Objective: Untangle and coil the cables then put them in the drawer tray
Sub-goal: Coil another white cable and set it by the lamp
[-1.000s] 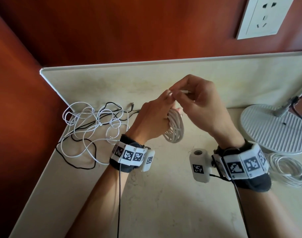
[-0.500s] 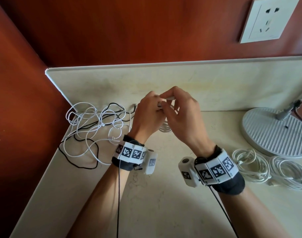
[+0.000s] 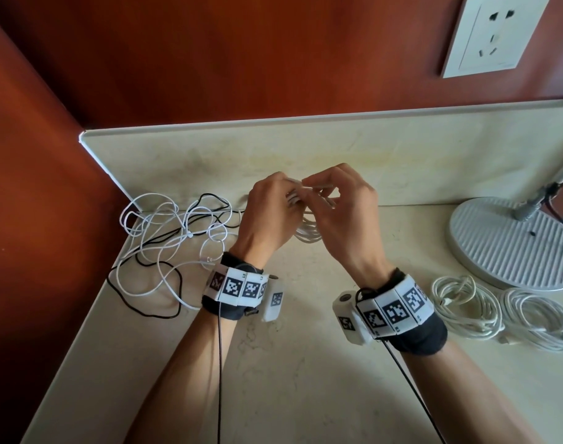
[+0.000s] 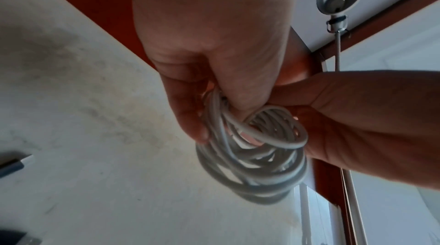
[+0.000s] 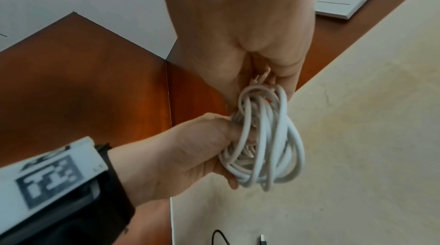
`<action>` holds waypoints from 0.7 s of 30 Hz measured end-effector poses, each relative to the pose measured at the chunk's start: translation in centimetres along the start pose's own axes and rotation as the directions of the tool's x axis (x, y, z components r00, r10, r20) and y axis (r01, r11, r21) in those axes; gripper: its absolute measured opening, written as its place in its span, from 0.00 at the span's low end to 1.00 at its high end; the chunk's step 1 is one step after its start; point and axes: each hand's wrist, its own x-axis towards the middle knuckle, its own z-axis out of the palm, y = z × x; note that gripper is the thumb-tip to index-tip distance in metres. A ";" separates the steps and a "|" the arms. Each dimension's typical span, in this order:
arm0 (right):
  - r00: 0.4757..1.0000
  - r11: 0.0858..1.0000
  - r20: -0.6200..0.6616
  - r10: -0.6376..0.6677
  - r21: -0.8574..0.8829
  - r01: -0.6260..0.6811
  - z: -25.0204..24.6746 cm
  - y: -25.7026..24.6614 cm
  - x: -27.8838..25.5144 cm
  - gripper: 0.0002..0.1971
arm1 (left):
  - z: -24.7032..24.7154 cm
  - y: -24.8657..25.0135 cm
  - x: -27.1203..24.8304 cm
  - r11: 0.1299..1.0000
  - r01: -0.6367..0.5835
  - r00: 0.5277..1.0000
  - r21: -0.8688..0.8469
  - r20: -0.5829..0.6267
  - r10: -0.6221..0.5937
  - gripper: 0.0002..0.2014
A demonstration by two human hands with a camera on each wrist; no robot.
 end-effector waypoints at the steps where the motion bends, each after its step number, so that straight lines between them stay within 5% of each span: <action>1: 1.000 1.000 -0.013 0.014 0.011 -0.014 -0.1 0.0 0.1 0.03 | 0.0 0.1 0.0 0.999 -0.031 0.999 0.010 -0.020 0.031 0.11; 5: 0.996 0.997 -0.053 0.067 0.043 -0.065 0.0 0.1 0.1 0.03 | -0.1 0.1 -0.1 0.987 -0.138 0.989 0.082 -0.038 0.141 0.10; 10: 0.995 0.999 -0.092 0.041 0.038 -0.038 0.4 -0.2 -0.1 0.04 | -0.1 0.7 -0.3 0.982 -0.099 0.987 0.161 -0.112 0.118 0.08; 13: 0.996 1.000 -0.084 0.024 -0.018 -0.025 0.2 0.2 0.0 0.03 | -0.2 1.0 -0.3 0.982 -0.075 0.995 0.173 0.070 0.064 0.09; 16: 0.997 0.995 -0.041 0.069 -0.063 -0.071 0.0 0.7 -0.1 0.04 | -0.3 0.6 -0.8 0.990 -0.049 0.941 0.131 0.339 0.001 0.12; 21: 0.992 0.993 -0.063 0.113 -0.024 -0.115 -0.1 0.4 0.2 0.03 | -0.6 1.2 -0.7 0.984 -0.082 0.976 0.160 0.214 0.046 0.13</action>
